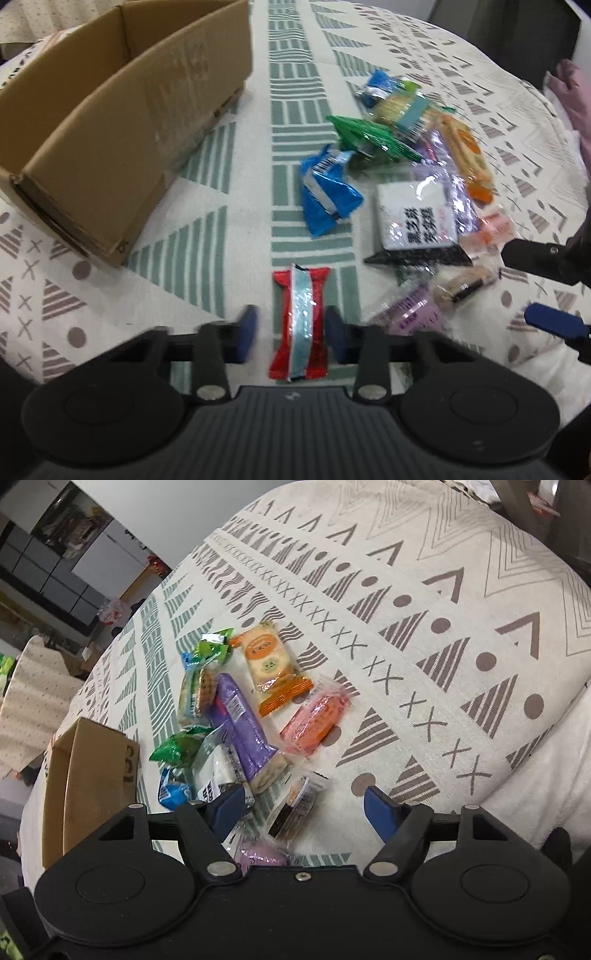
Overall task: Organize snacks
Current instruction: 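Lower the left gripper onto the red snack bar and close it, then carry the red bar with the left gripper over the box and release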
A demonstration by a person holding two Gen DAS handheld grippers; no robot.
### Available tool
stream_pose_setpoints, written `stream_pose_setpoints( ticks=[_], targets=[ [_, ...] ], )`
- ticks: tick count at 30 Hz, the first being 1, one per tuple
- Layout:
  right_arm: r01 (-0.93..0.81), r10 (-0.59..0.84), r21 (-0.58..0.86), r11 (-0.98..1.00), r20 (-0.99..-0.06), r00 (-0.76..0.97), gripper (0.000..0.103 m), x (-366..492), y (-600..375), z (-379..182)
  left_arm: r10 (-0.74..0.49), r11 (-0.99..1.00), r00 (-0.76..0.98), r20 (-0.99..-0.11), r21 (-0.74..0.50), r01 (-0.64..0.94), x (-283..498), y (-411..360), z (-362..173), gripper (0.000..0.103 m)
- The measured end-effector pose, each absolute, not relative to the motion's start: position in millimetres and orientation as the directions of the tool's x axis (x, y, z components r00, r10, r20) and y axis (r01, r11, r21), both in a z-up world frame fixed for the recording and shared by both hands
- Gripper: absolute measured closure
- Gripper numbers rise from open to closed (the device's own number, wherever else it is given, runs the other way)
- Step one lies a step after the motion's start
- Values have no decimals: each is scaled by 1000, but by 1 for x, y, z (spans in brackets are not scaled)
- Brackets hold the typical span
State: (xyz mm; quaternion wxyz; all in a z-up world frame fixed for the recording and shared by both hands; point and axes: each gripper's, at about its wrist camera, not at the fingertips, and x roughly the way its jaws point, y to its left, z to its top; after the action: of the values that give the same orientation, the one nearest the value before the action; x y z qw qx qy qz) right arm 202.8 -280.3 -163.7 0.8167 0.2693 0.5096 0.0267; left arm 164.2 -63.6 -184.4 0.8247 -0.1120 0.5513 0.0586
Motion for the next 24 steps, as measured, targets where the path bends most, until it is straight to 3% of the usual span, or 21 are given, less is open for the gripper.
stream_pose_setpoints(
  ticks=[10,13,16,24],
  targets=[
    [273,331,487,830,-823,462,46,217,-274,-185,-54,957,429,-902,-169,-235,170,-54,-171,84],
    [281,334,491,824,-823,458,75,220,-271,-192,-60,955,446,-893,-182,-236,170,-50,-165,84],
    [284,351,516,808,-809,471,80,218,-273,-191,-69,953,462,-884,-195,-231,170,-48,-158,84],
    [291,428,639,712,-723,542,80,199,-291,-173,-85,950,506,-858,-223,-218,163,-43,-139,84]
  ],
)
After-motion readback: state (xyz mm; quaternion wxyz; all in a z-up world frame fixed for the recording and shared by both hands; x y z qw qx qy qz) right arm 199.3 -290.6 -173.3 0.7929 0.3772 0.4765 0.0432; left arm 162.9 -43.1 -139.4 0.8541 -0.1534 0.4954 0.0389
